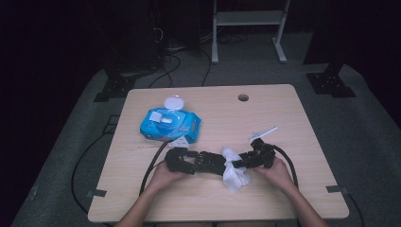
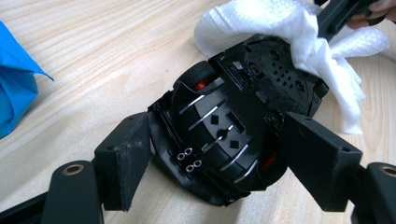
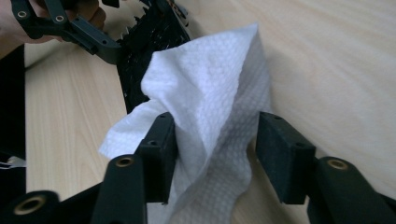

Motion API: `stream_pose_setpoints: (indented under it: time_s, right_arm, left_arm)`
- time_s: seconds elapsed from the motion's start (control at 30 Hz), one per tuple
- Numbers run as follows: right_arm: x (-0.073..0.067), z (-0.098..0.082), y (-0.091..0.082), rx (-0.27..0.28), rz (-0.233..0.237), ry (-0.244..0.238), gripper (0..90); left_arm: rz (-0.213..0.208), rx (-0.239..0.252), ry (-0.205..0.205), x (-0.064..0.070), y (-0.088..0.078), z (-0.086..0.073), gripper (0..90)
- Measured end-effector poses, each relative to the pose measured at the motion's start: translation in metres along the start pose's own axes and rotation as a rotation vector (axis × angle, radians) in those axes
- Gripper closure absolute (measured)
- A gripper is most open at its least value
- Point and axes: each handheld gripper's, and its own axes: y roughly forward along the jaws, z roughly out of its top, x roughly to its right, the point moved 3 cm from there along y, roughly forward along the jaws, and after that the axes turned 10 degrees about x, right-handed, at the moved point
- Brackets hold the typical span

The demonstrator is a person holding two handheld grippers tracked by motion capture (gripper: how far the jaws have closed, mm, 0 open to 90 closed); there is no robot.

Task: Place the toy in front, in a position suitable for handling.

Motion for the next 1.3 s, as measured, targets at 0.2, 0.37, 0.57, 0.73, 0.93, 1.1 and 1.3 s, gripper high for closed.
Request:
stream_pose_setpoints:
  time_s: [0.2, 0.37, 0.57, 0.73, 0.93, 1.1, 1.3]
  right_arm:
    - [0.0, -0.001, 0.012, -0.016, 0.085, 0.047, 46.2]
    - [0.003, -0.001, 0.014, -0.009, 0.109, 0.073, 46.9]
    - [0.004, 0.001, 0.022, -0.044, 0.145, 0.108, 44.7]
    - [0.001, 0.002, 0.019, -0.009, 0.151, 0.062, 50.2]
    - [-0.009, 0.006, 0.015, 0.017, 0.112, -0.075, 52.6]
    - [-0.033, 0.012, 0.012, 0.041, 0.018, -0.322, 58.1]
    - [-0.042, 0.014, 0.016, 0.05, -0.047, -0.414, 59.4]
  left_arm:
    - [0.005, 0.008, 0.022, 0.001, -0.001, 0.0, 24.6]
    - [0.007, 0.023, 0.033, 0.002, -0.002, -0.002, 24.6]
    - [0.009, 0.024, 0.033, 0.001, -0.004, -0.002, 24.7]
    - [0.0, -0.014, 0.036, 0.0, -0.005, -0.001, 21.5]
    - [-0.009, -0.022, 0.039, 0.0, -0.006, 0.0, 19.4]
    - [-0.013, -0.009, 0.063, 0.002, -0.008, 0.002, 21.2]
    - [0.024, -0.015, 0.164, 0.008, -0.008, 0.003, 31.0]
